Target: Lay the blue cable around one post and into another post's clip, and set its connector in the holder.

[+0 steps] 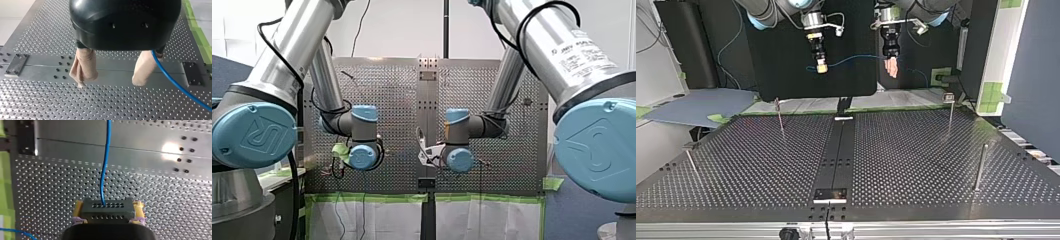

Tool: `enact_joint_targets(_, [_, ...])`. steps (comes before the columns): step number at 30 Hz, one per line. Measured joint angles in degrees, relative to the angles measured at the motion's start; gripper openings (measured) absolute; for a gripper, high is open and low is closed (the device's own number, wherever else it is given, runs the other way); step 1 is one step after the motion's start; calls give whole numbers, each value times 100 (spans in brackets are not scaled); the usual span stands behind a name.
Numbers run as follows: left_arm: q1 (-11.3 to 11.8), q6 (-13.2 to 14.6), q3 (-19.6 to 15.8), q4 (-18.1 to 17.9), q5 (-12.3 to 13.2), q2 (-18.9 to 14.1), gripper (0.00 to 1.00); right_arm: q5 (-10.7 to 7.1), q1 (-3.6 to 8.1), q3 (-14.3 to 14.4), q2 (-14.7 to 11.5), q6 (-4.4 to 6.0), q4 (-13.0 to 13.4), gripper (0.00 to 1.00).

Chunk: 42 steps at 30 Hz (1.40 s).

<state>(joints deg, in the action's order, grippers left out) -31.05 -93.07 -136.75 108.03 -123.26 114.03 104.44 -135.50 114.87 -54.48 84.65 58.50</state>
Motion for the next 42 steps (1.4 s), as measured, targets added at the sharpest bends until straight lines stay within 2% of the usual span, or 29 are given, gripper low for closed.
enact_joint_targets(15, [-28, 11, -21, 28, 30, 28, 100, -2, 2, -3, 37, 0, -5, 0])
enact_joint_targets(20, [-157, 24, -63, 238, 117, 238, 100, -1, 2, -3, 37, 0, -5, 0])
enact_joint_targets(28, [-183, 26, -68, 581, 131, 651, 100, -2, 1, -3, 37, 0, -5, 0])
enact_joint_targets(34, [-185, 26, -69, 612, 132, 878, 100, -2, 1, -3, 37, 0, -4, 0])
enact_joint_targets(39, [-185, 26, -69, 615, 132, 910, 100, 1, -1, -1, 35, 4, -7, 0])
enact_joint_targets(42, [-168, -19, -20, 567, 182, 962, 100, 70, -23, 0, -33, 71, -75, 0])
